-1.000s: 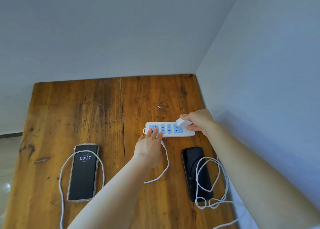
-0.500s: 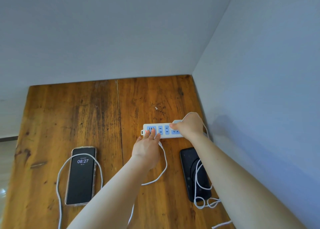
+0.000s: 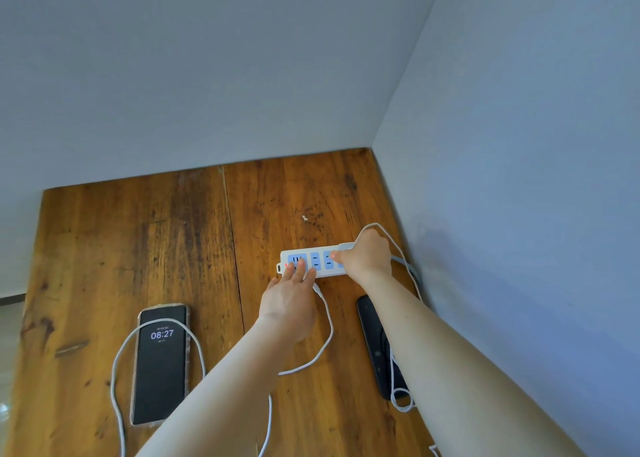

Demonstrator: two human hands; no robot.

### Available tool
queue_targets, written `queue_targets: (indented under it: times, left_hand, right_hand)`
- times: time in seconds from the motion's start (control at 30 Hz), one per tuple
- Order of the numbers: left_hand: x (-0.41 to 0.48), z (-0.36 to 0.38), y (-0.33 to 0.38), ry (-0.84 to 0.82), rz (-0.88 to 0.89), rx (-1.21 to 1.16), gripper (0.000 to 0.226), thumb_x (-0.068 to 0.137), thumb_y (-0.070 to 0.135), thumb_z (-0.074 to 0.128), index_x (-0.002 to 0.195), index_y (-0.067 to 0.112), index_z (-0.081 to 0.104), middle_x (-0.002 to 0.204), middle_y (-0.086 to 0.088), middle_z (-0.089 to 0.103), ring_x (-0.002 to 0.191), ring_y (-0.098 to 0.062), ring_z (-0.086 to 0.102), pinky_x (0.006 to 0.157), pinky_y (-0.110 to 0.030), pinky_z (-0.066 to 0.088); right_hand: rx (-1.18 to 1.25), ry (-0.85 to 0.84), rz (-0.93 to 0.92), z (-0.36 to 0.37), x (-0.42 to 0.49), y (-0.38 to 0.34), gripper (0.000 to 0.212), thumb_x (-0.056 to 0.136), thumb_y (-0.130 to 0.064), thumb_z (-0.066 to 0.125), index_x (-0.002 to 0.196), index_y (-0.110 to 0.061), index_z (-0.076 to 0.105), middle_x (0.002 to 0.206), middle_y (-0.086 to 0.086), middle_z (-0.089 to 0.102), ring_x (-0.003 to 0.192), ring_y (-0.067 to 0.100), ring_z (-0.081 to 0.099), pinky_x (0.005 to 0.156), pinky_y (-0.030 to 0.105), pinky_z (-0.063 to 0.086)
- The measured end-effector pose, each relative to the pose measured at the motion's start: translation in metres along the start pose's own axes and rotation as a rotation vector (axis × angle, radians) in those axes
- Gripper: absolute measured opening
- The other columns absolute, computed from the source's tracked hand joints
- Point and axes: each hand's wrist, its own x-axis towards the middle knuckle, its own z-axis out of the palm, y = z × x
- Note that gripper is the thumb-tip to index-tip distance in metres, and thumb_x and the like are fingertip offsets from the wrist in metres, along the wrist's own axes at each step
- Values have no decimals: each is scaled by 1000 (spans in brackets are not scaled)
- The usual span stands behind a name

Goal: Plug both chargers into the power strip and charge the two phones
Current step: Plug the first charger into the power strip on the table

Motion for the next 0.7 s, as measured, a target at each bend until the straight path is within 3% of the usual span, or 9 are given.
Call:
queue_targets:
  times: [0.13,0.23,0.33,0.43,0.57,0.7]
  left_hand:
    - [1,4,-1,-17,4,32,77,94,20,51,151,24,-1,160,-3,-6,146,-24,-3,114,-41,21]
    - [2,3,-3,-55,15,55,80,93,20,52,151,24,-3,160,-3,-9,146,-25,-5,114,-44,19]
    - [2,0,-4,-85,10,39,80,92,22,51,151,24,-2,160,-3,-10,145,-26,-8,114,-50,13]
    - [-2,2,0,68,6,20,76,92,22,50,151,21,3,161,-5,-3,146,-26,-5,115,-46,11]
    - [-28,22,25,299,94,-85,68,93,21,47,151,19,11,161,-4,5,146,-22,0,115,-39,13]
    - [-63,55,48,313,199,-125,63,95,24,45,150,18,16,160,-4,8,146,-20,2,115,-35,10]
  right_hand:
    - [17,-23,34,3,6,2,40,77,-40,76,99,-12,58,97,7,70,65,14,66,44,16,43]
    - [47,-32,31,3,-2,10,47,79,-47,71,107,-12,58,102,6,70,78,17,69,53,19,48]
    - [96,-2,-26,-1,-17,23,54,81,-49,67,117,-12,53,111,7,67,89,19,67,53,18,43]
    - [154,75,-103,-8,-38,38,52,82,-46,67,121,-14,52,118,5,65,98,19,63,51,15,33]
    - [131,107,-176,-16,-67,74,46,86,-42,64,123,-19,51,125,2,61,112,19,59,73,21,41]
    - [133,150,-164,-23,-100,117,41,88,-39,60,123,-18,53,121,1,62,107,19,59,77,25,45]
